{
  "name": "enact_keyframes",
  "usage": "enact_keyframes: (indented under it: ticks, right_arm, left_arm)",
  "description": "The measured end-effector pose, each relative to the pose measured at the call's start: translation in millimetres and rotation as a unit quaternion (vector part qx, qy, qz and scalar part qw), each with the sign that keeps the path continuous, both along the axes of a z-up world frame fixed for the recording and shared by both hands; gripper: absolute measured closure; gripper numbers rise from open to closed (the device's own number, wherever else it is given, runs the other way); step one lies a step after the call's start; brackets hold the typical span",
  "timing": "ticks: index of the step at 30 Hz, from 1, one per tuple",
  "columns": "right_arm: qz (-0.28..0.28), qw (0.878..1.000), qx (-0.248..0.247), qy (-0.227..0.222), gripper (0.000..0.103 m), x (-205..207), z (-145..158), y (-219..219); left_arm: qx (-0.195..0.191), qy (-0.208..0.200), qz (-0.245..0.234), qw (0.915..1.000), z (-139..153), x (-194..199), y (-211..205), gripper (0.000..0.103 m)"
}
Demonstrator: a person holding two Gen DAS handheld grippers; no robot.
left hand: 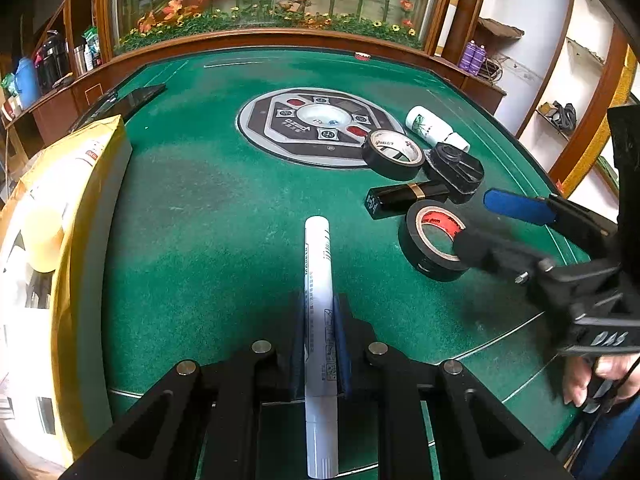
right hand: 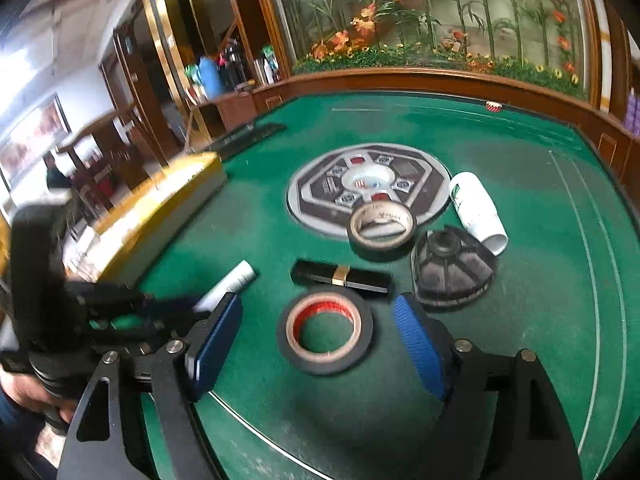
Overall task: Organize rigid objects
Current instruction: 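Grasp the white paper tube with the left gripper while the right grasps the red-lined tape roll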
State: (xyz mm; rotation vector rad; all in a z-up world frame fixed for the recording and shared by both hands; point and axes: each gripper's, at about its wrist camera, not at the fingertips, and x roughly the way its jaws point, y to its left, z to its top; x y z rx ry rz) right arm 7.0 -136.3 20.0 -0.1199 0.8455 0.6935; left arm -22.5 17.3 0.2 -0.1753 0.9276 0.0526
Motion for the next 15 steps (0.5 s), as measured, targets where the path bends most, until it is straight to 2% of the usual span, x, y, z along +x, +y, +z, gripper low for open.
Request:
enact_keyframes:
  ticks: [3,8,11,12,13,14,15]
  right_arm:
    - [-0.005,0.999,-0.034,-0.004,0.025,-1,-8,7]
    - [0.007,0.998,-0.059,0.002,0.025,-1,-16,17]
    - [0.009,0.998,-0.057,0.034,0.025,6,-23,16]
    - [0.008,0.997,-0.055,0.044,0.026,8,-25,15]
    - [0.007,0.998,-0.052,0.043,0.037,8,-24,14]
    - [0.006,0.998,-0.054,0.039,0.042,7,-24,13]
    - [0.008,0.998,-0.053,0.038,0.042,6,-24,14]
  left_arm:
    - [-0.003,0.000,-0.001,1.0000,0,0,1,0.089]
    - [0.015,0.002,-0.004,0.9999,0,0,-4,0.088]
    - [0.026,0.003,-0.005,0.9996,0,-1,-7,0.089]
    - [0.025,0.003,-0.005,0.9997,0,-1,-7,0.089]
    - [0.024,0.003,-0.005,0.9997,0,-1,-6,0.089]
    - [0.022,0.002,-0.005,0.9997,0,-1,-6,0.089]
    - [0.021,0.001,-0.005,0.9998,0,-2,-6,0.089]
